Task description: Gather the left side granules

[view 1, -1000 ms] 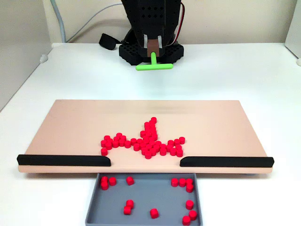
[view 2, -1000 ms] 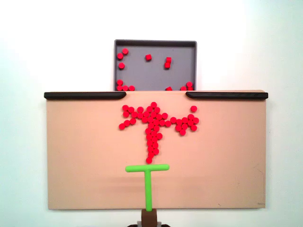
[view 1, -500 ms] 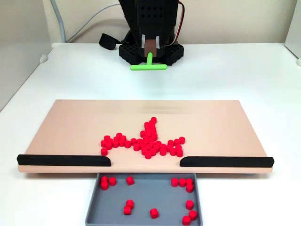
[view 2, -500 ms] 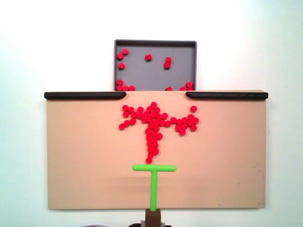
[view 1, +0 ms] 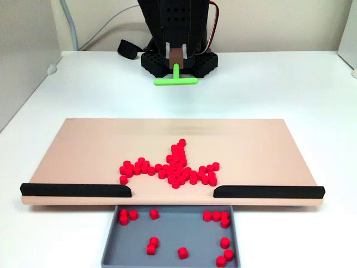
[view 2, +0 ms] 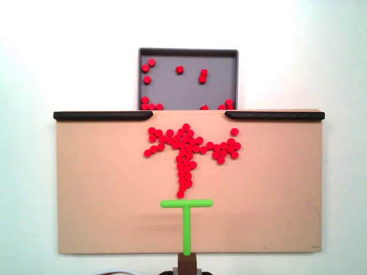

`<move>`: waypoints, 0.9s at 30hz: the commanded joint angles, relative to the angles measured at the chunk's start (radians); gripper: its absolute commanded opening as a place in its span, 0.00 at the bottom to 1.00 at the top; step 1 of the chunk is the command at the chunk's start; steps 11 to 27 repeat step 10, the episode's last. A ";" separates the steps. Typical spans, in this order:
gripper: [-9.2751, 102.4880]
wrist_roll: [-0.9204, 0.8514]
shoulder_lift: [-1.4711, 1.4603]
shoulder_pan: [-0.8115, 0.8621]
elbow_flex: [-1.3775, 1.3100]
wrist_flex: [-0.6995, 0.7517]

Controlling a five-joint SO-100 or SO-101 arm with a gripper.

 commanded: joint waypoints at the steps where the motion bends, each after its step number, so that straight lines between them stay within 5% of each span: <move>1: 0.08 -0.006 0.023 0.006 -0.008 0.002; 27: 0.08 -0.023 0.026 0.035 -0.008 -0.002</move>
